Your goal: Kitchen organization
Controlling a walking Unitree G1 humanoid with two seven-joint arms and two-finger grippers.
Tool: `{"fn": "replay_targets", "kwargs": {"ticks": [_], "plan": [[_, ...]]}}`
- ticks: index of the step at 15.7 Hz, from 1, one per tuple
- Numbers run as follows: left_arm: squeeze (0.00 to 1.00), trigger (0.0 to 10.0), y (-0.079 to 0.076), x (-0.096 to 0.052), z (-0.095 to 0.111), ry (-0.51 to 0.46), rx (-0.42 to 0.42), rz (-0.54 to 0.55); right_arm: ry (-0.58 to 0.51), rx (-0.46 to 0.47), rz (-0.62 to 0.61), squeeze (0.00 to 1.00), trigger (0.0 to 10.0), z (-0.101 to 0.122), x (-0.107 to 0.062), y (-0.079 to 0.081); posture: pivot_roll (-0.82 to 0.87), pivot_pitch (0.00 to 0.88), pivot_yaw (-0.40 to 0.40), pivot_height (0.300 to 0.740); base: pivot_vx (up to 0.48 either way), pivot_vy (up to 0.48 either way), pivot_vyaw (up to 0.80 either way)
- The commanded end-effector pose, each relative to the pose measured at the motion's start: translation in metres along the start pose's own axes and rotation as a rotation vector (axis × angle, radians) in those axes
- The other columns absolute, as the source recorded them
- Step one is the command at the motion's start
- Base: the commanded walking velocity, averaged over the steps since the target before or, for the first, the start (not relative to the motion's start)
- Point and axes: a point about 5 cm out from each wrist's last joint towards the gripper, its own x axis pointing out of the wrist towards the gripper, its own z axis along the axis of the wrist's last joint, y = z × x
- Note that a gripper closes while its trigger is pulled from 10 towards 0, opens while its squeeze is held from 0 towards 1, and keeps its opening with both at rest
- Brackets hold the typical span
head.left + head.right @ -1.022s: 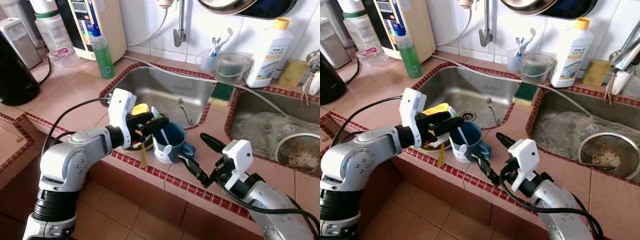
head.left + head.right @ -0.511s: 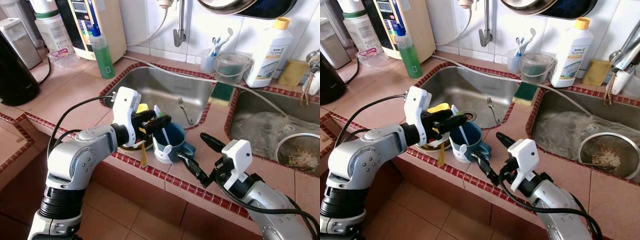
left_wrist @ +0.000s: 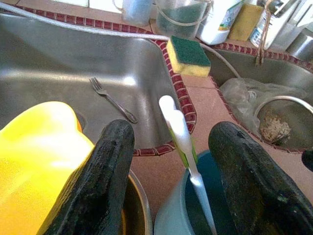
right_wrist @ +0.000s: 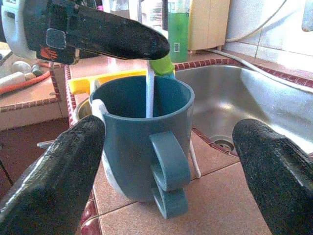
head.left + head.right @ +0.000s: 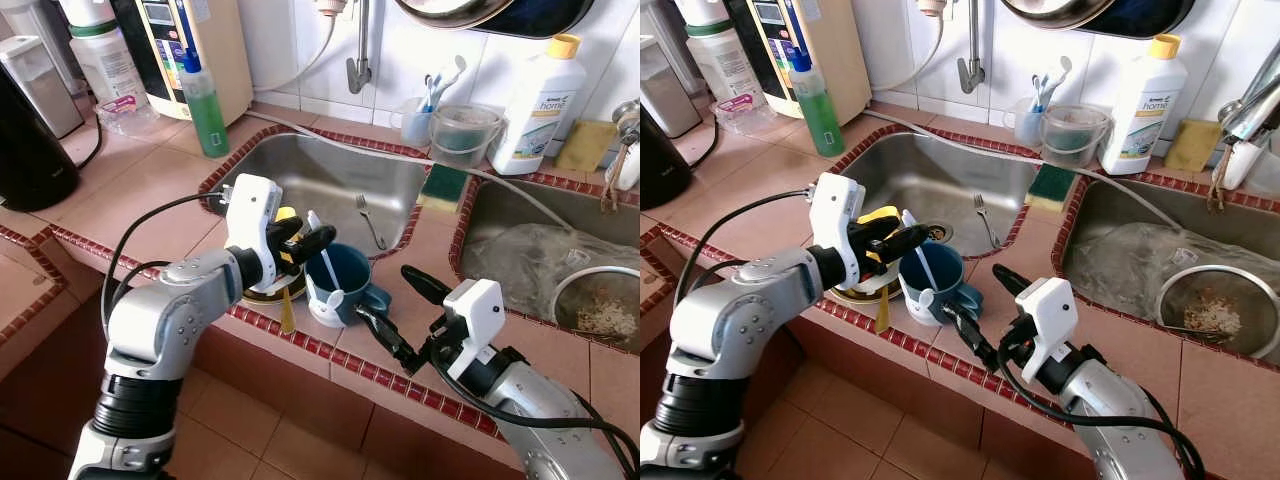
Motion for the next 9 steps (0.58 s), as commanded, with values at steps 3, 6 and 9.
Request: {"fn": "replay_targets", "kwargs": {"ticks": [3, 6, 9], "plan": [[0.0, 10.0, -0.008, 0.009, 0.002, -0.008, -0.032, -0.003, 0.009, 0.0, 0.012, 0.0, 10.0, -0.001, -0.001, 0.002, -0.16, 0.069, 0.08, 0.74, 0.0, 0.0, 0.0], [0.0, 4.9, -0.018, 0.015, -0.001, -0.025, -0.066, -0.032, 0.012, -0.001, 0.01, 0.0, 10.0, -0.002, -0.001, 0.003, -0.16, 0.075, 0.082, 0.74, 0.0, 0.0, 0.0], [0.0, 0.0, -0.023, 0.015, 0.0, -0.048, -0.107, -0.071, 0.014, 0.0, 0.005, 0.0, 10.0, -0.002, -0.002, 0.005, -0.17, 0.077, 0.086, 0.74, 0.0, 0.0, 0.0]]}}
